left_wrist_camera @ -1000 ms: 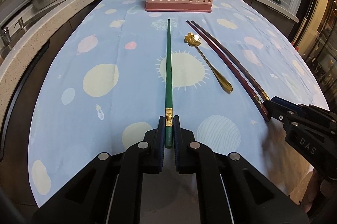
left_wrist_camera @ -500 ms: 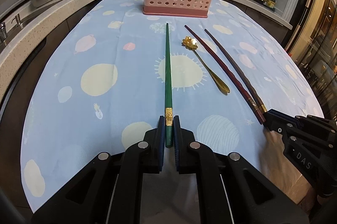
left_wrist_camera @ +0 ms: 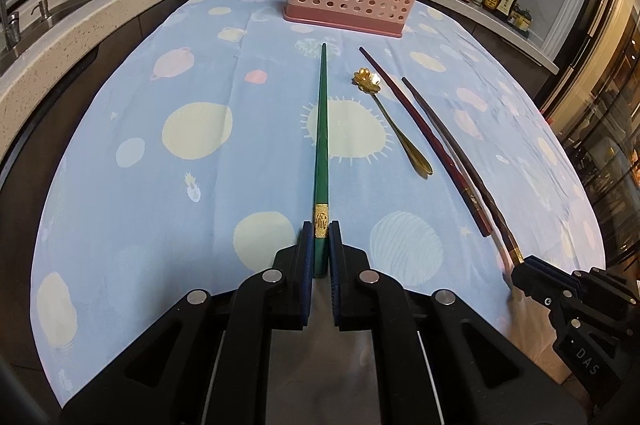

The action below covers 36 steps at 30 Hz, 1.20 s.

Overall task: Organize utensils
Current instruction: 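Lift both chopsticks and carry them over the pink holder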

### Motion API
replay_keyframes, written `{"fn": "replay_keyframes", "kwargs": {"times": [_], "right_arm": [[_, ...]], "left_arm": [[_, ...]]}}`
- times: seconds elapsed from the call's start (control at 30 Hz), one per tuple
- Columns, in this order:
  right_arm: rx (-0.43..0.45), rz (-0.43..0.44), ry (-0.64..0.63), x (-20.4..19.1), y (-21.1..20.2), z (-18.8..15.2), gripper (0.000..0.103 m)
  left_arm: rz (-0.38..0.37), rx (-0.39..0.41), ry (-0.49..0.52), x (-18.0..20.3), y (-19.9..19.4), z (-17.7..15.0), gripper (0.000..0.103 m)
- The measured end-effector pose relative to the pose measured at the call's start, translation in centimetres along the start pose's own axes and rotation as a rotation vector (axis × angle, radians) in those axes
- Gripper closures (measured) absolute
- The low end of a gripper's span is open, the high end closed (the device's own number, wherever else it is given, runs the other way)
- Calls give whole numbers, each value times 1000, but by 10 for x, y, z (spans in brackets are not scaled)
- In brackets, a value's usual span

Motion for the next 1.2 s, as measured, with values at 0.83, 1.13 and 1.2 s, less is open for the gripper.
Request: {"fn": "replay_keyframes", "kwargs": {"times": [0.83,1.13,1.2], "right_arm": [[363,92,110,17,-105,110,96],[461,106,101,20,-111,174,96],[474,128,113,22,-110,190,96]], "left_arm": [[-28,183,30,12,-107,93,96],[-46,252,50,21,-101,160,96],[-42,275,58,24,-100,177,96]]}}
Point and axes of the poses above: each gripper's, at about its wrist camera, not at the fingertips, and y roughly the way its jaws point, x to its right, z to its top, the point moved 4 cm from there along y, roughly the way its jaws point, and after that the axes turned 11 degrees about x, right-handed, at the moved point
